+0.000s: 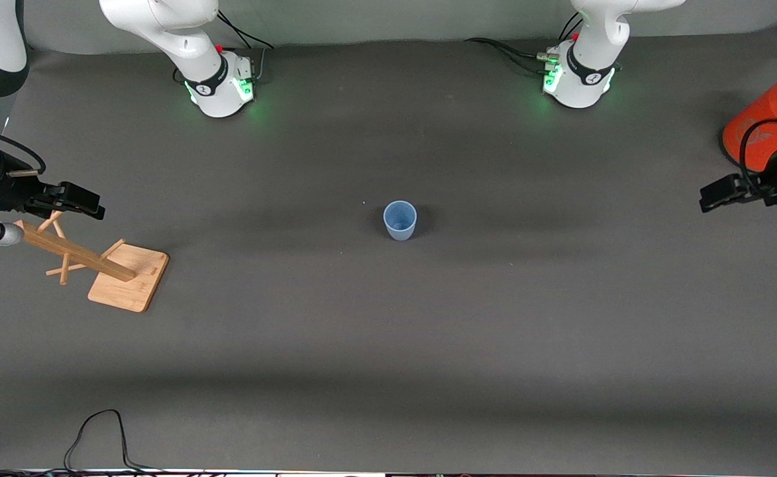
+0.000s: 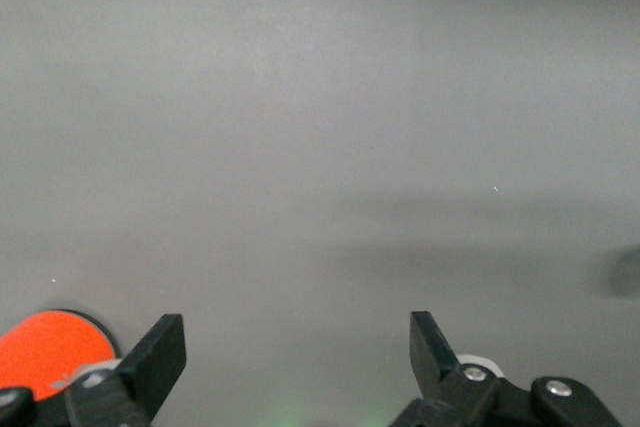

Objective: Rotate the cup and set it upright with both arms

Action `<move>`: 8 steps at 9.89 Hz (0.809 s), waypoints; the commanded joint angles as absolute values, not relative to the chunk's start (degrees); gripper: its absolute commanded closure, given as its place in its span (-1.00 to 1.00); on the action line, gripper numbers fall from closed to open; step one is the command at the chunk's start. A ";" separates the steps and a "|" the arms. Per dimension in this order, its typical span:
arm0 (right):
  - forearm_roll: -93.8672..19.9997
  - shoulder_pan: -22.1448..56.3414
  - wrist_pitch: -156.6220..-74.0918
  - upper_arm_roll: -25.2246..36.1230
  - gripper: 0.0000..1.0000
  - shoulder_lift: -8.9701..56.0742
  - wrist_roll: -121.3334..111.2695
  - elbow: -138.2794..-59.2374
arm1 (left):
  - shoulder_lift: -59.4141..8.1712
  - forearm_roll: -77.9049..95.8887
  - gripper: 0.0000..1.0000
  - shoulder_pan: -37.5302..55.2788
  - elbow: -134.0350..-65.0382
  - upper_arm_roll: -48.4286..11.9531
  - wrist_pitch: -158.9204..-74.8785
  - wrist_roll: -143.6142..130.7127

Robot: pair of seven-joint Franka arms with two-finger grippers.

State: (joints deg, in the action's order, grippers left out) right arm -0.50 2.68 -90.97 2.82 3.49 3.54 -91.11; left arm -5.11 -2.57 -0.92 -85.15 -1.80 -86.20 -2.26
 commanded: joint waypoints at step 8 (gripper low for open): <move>0.35 3.16 -90.70 3.16 -1.00 4.39 2.46 -89.56 | -3.16 -0.44 -1.00 -1.13 -87.28 -0.53 -86.93 5.79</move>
State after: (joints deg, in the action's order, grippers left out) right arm -0.50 2.68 -90.97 2.82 3.85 3.54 -90.72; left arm -4.62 -1.20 -0.95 -85.80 -1.34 -86.29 3.76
